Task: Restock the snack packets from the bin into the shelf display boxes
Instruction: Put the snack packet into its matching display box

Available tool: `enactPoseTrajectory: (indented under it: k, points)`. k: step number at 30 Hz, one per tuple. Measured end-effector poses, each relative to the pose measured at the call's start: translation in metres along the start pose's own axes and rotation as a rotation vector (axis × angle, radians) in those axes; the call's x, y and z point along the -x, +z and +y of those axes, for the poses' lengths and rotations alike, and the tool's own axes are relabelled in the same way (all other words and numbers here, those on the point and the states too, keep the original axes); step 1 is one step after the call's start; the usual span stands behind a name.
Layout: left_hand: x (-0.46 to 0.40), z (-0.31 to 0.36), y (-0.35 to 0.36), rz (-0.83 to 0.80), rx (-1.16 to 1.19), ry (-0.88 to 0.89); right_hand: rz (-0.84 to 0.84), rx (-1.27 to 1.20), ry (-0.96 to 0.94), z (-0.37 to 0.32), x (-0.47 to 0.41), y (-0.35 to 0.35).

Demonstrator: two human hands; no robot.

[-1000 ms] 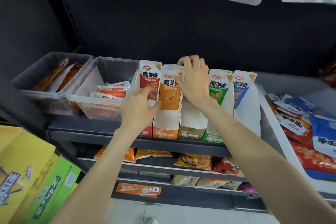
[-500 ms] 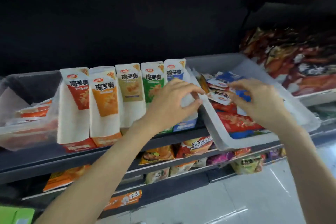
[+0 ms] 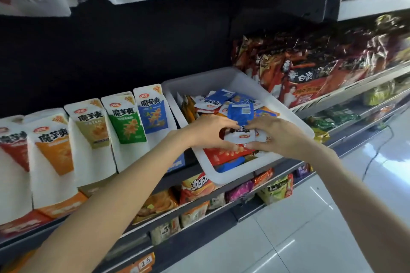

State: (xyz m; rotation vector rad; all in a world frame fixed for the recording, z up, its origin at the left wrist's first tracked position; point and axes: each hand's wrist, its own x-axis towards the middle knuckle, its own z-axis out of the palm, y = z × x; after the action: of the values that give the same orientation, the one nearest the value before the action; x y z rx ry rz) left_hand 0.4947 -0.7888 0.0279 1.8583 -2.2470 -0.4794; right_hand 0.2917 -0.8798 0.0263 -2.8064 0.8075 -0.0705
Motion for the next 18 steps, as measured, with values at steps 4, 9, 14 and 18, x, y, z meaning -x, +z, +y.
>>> enactPoseTrajectory:
  k: [4, 9, 14, 18]
  points:
    - [0.011, -0.001, 0.004, 0.09, 0.055, 0.034, 0.425, 0.048, -0.263, -0.009, 0.002, 0.001]
    - [0.02, 0.004, -0.005, 0.566, 0.629, -0.015, 0.907, -0.36, -0.085, -0.034, -0.007, -0.017]
    - [0.027, 0.01, -0.027, 0.657, 0.813, -0.12, 0.66, -1.334, 0.236, -0.059, -0.024, -0.053]
    - [0.044, 0.003, -0.027, 0.618, 0.696, -0.202, 0.414, -1.063, 0.152, -0.056, -0.032, -0.058]
